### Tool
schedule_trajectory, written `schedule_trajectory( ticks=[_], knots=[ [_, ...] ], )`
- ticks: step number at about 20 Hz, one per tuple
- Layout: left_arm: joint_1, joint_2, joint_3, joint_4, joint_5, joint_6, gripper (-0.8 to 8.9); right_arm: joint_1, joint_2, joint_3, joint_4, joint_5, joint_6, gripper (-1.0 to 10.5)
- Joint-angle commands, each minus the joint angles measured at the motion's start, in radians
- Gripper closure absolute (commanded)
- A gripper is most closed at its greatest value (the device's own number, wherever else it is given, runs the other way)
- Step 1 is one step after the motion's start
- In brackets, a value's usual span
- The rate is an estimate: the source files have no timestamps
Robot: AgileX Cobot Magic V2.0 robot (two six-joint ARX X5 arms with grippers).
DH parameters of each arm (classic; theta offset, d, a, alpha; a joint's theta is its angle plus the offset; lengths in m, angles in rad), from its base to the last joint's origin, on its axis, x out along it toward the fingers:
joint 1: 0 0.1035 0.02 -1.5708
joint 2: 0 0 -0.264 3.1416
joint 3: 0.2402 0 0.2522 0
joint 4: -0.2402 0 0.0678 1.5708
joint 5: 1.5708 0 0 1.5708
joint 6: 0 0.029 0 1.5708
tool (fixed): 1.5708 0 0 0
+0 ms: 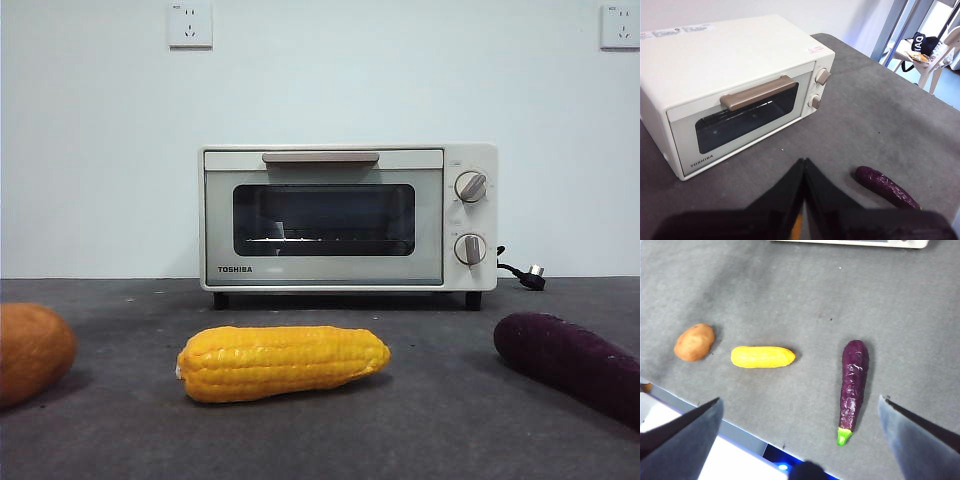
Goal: Take the eggplant from the table,put the eggplant in the oven
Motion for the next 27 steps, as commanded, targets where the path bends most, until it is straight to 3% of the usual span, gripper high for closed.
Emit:
schedule_trajectory(
  ticks=[1,7,19,27],
  knots=[
    [-0.003,0.024,0.002,0.051,0.004,0.011,8.19,0.003,0.000,0.006,-0.001,-0.011,-0.004,3.7],
    [-0.036,0.210,0.062,0.137,0.003,0.006,8.19,0.003,0.000,0.006,-0.018,-0.038,-0.004,3.8],
    [-0.129,0.772,0.564,0.071,-0.119,0.148,8.19,0.003,0.000,0.006,-0.021,-0.036,-0.005,3.8],
    [-0.142,0.880,0.632,0.061,-0.136,0.189,8.19,0.003,0.013,0.006,-0.013,-0.031,-0.008,3.8]
  ],
)
